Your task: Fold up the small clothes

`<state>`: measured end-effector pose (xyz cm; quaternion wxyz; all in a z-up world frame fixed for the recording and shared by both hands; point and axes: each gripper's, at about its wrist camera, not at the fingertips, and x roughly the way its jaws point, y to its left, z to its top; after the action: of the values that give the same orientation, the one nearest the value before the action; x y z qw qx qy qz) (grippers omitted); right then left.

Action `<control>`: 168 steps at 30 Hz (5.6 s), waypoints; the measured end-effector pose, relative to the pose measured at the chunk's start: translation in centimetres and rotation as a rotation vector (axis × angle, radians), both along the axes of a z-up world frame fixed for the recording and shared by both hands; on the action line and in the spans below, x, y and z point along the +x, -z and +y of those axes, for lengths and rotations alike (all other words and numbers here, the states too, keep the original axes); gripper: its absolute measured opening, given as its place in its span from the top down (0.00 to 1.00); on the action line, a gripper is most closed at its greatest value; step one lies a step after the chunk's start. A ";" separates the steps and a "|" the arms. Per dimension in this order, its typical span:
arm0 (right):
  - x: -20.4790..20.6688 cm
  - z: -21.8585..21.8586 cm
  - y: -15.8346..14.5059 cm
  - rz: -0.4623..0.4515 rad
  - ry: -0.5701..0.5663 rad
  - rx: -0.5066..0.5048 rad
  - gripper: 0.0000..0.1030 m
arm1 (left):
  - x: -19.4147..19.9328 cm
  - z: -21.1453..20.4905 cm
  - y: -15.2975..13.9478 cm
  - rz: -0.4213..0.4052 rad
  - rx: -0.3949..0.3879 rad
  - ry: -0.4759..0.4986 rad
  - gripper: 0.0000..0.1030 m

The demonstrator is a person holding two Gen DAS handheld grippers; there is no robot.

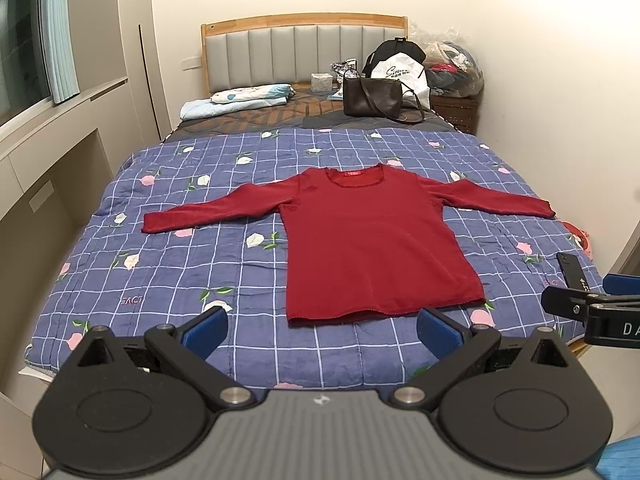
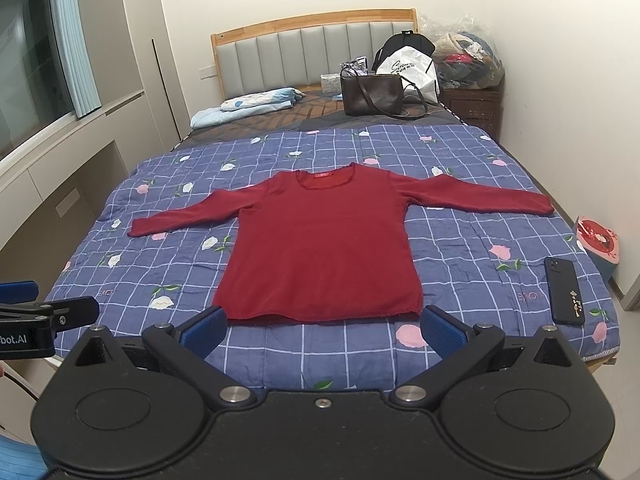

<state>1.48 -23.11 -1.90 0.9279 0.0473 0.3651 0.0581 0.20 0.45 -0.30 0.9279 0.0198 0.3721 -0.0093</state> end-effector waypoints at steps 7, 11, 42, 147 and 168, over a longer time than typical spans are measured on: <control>0.0 0.0 -0.1 0.004 -0.002 -0.002 0.00 | 0.0 -0.1 0.1 0.003 0.002 0.000 0.00; 0.2 0.0 0.4 0.007 0.003 -0.004 0.00 | 0.0 -0.1 0.2 0.004 0.002 -0.001 0.00; 0.7 0.5 0.9 0.018 -0.004 -0.018 0.00 | 0.7 0.8 0.8 0.030 -0.007 -0.007 0.00; 47.2 -44.6 24.8 0.434 0.660 0.187 0.01 | 45.8 -26.5 10.7 0.534 0.078 -0.184 0.00; 50.5 -49.2 26.6 0.318 0.858 0.295 0.95 | 46.3 -24.1 9.8 0.532 0.093 -0.245 0.00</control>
<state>51.97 -72.29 -28.46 0.7841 0.3332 0.4379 -0.2870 46.53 -23.68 -10.13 0.7899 0.0141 0.6021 0.1152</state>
